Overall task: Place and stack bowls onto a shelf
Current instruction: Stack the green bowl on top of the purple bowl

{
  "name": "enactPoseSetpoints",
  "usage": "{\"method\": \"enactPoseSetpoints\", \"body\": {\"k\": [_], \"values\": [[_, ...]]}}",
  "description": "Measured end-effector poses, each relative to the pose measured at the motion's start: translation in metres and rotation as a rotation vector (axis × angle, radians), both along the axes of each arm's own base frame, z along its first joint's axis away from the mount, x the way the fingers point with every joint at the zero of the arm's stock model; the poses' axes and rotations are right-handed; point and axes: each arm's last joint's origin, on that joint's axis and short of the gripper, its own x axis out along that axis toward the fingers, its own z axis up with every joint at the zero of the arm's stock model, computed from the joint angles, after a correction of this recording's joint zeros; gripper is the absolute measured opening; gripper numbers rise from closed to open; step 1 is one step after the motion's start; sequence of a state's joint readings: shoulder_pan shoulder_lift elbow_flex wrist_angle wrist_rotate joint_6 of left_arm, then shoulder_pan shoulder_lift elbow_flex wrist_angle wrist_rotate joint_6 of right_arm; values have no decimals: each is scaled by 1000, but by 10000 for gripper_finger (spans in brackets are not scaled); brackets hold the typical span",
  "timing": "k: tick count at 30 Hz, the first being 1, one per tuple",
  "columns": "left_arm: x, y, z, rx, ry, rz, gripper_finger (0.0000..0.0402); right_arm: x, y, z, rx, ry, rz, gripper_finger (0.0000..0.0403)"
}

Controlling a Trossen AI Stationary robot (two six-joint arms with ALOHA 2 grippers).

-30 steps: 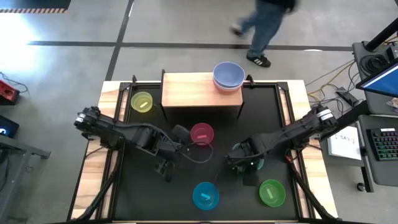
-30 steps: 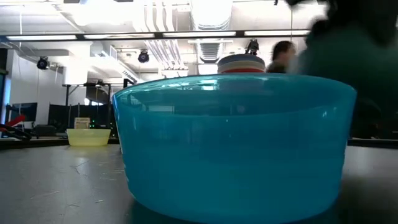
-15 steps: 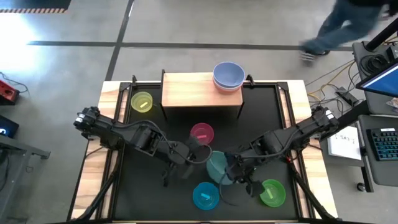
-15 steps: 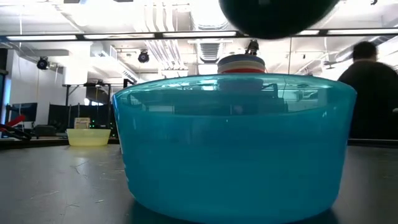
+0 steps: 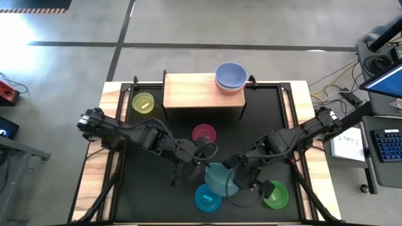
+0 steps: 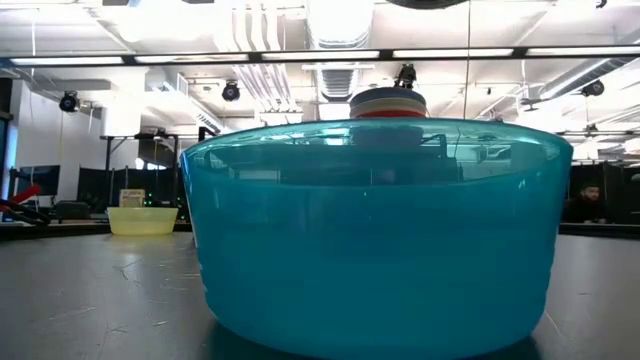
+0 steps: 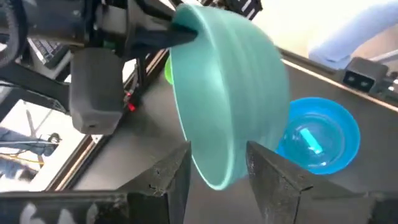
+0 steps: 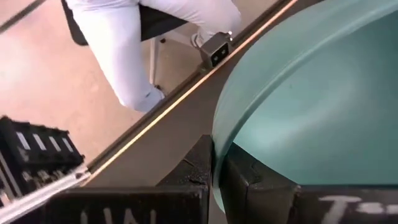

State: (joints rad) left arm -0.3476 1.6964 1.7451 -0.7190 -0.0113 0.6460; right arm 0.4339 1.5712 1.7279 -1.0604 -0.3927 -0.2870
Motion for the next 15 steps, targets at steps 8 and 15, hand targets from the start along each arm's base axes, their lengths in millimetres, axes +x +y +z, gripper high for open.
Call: {"method": "enactPoseSetpoints", "body": {"k": [8, 15], "values": [[4, -3, -6, -161, 69, -201, 137, 3, -6, 0, -37, -71, 77, 8], [4, -4, -5, -192, 79, -241, 135, 8, -13, 1, -45, -115, 92, 8]]}}
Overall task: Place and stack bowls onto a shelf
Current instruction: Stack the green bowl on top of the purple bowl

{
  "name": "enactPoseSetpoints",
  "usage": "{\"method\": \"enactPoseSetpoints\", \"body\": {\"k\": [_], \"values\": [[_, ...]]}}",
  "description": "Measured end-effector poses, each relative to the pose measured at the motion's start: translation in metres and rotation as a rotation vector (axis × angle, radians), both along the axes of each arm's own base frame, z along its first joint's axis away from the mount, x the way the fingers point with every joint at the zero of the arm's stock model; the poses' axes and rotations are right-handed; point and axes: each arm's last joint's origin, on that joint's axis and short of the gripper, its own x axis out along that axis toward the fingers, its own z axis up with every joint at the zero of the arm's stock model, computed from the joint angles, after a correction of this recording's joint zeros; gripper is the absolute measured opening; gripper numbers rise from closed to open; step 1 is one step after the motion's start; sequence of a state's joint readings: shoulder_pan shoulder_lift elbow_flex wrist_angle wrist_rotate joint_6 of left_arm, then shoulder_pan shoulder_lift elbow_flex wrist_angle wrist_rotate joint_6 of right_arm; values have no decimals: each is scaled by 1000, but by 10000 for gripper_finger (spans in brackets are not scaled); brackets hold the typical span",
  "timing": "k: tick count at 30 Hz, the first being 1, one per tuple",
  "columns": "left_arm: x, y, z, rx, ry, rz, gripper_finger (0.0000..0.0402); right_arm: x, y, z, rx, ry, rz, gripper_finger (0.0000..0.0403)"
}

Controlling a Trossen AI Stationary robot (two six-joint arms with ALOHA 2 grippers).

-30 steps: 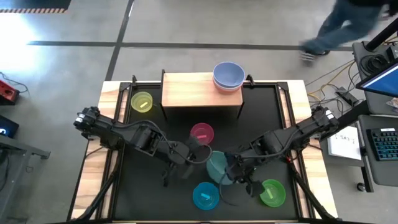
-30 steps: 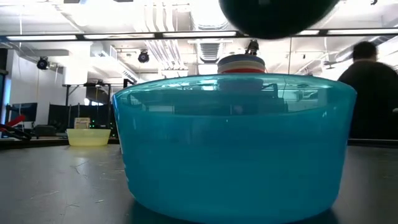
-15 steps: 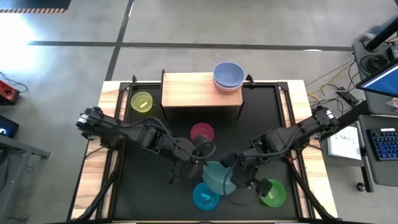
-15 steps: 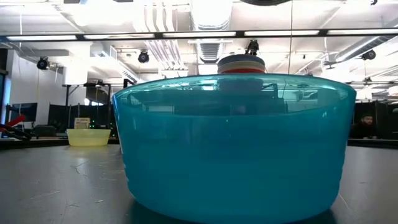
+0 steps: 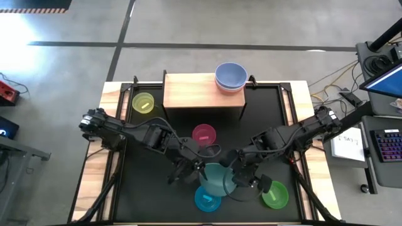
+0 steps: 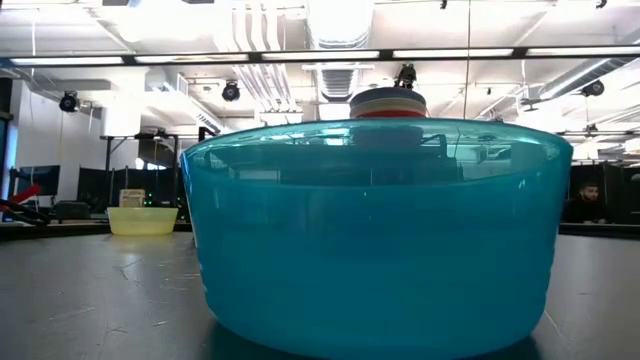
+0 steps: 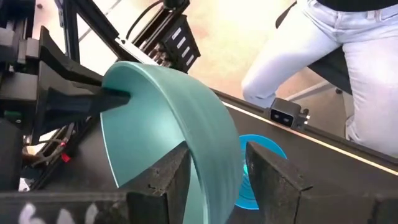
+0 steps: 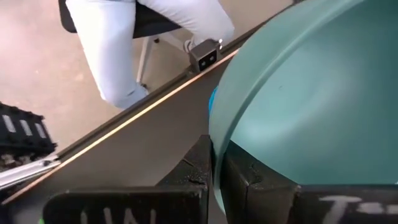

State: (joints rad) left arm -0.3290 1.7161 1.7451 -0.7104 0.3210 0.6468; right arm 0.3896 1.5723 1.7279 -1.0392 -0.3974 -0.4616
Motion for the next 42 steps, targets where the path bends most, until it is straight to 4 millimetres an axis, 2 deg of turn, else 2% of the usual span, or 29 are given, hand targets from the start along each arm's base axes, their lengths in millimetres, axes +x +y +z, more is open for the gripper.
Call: {"method": "enactPoseSetpoints", "body": {"k": [5, 15, 20, 28, 35, 42], "values": [[0, 0, 0, 23, -23, -33, 109, 3, -1, 1, -17, -61, 41, 8], [-2, 5, -5, 37, 31, -54, 9, 6, -4, 5, -17, -114, 48, 9], [-4, 6, -5, -28, 63, -133, 4, 10, -5, 10, 29, -113, -30, 22], [-3, 10, -4, -41, 60, -145, 1, 9, -10, 32, 68, -151, -83, 87], [-3, 13, -1, -40, 50, -137, 1, 2, -16, 52, -6, -177, -158, 143], [-4, 14, 0, -40, 60, -134, 1, -1, -20, 65, 6, -184, -265, 169]]}}
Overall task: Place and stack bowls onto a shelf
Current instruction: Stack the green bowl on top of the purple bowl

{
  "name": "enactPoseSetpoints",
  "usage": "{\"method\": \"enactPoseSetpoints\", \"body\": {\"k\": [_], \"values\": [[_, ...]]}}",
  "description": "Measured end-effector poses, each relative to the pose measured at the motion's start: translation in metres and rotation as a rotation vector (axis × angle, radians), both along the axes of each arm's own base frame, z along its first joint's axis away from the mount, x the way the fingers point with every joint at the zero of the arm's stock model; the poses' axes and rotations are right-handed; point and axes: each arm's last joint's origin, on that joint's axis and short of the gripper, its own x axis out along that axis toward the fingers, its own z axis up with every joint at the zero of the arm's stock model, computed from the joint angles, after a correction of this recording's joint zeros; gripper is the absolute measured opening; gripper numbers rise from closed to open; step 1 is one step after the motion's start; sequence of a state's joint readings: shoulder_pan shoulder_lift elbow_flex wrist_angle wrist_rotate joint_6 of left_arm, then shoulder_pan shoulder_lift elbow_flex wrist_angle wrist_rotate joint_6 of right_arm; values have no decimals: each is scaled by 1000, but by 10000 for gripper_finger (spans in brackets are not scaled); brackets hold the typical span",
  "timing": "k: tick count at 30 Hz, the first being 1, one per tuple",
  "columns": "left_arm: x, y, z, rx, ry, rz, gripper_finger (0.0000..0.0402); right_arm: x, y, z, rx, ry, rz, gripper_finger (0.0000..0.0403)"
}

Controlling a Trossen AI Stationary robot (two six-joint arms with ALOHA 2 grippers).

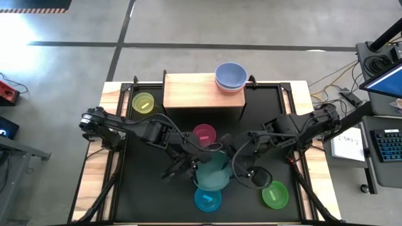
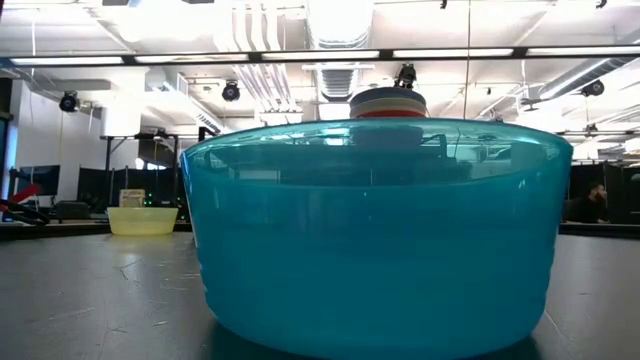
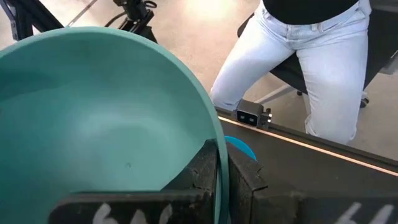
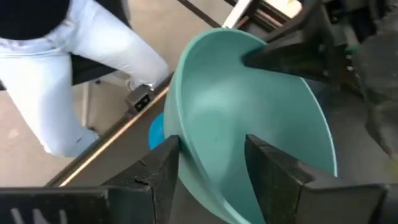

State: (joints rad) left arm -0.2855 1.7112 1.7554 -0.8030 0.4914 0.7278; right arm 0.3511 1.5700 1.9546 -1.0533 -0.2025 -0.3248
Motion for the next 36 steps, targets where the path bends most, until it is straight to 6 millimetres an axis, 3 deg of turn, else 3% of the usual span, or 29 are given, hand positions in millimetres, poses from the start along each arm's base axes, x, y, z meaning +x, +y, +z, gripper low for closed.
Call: {"method": "enactPoseSetpoints", "body": {"k": [8, 19, 26, 36], "values": [[-6, 2, 2, 14, 31, 10, 0, 1, -3, 5, -39, -38, -77, 178], [-17, 12, 8, 108, 36, 118, 0, -6, -14, 37, -52, -167, -356, 173], [-26, 38, 17, 236, 7, 253, 0, -13, -22, 42, -26, -130, -566, 164], [-31, 92, 30, 249, -24, 400, 0, -31, -28, 26, 29, 152, -770, 150]]}}
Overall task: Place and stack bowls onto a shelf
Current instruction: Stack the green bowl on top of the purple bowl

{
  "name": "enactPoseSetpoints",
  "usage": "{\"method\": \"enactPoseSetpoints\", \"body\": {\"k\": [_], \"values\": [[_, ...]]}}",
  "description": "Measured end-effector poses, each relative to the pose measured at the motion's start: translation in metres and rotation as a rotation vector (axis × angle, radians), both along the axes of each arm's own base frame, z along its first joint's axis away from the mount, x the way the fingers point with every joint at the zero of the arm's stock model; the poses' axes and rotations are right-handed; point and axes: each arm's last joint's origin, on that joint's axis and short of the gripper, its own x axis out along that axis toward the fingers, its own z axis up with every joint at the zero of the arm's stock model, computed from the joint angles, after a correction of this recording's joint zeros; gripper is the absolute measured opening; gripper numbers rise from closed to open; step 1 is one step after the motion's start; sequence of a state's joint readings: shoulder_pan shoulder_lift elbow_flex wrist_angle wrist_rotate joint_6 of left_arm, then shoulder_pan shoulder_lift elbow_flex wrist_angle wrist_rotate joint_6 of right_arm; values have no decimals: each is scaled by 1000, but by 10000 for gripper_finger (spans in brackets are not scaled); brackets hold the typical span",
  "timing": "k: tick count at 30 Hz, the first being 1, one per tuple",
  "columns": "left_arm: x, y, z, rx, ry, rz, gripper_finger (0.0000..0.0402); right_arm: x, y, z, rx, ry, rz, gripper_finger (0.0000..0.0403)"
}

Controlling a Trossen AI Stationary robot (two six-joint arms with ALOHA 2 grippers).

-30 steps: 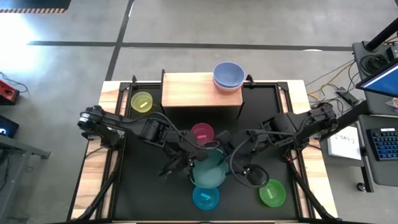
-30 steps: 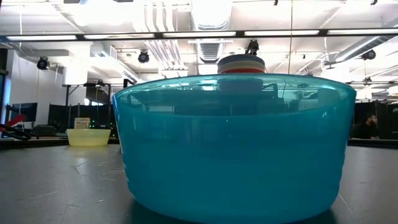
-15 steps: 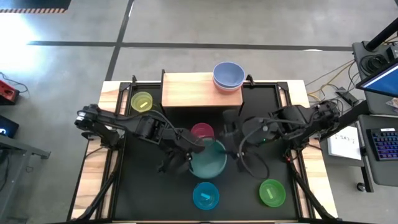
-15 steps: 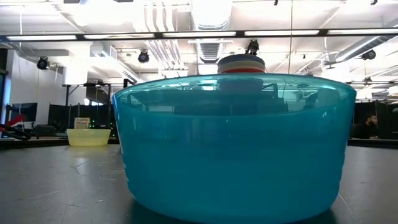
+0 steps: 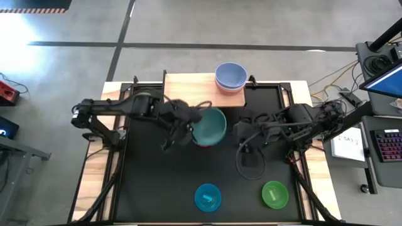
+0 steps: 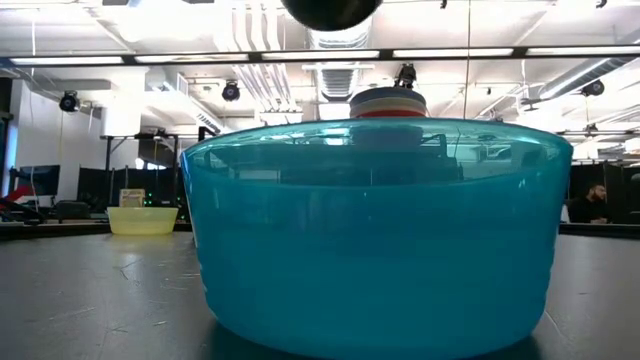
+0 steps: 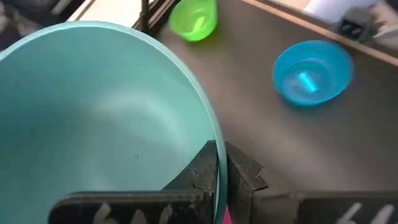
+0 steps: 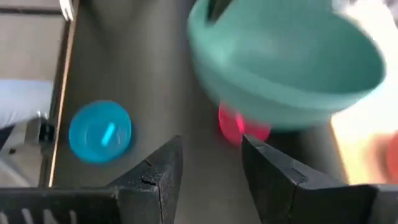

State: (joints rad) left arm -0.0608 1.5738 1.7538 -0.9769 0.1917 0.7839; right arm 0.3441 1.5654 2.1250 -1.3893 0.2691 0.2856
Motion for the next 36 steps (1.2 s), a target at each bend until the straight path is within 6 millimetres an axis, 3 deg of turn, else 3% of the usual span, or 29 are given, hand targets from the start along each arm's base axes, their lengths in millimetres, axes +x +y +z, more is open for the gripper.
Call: {"method": "enactPoseSetpoints", "body": {"k": [6, 14, 22, 29, 36], "values": [[10, 37, 4, 97, -112, 22, 0, -13, -4, -9, 23, 163, -91, 150], [31, 101, 13, 199, -360, 164, 0, -13, -4, -10, -17, 174, -35, 144], [47, 158, -2, 144, -421, 312, 0, -13, -4, -11, -32, 179, -17, 140], [63, 186, -16, 66, -496, 415, 0, -13, -4, -11, -19, 178, -36, 140], [75, 193, -33, 16, -460, 448, 0, -13, -3, -11, -5, 187, -15, 141]]}}
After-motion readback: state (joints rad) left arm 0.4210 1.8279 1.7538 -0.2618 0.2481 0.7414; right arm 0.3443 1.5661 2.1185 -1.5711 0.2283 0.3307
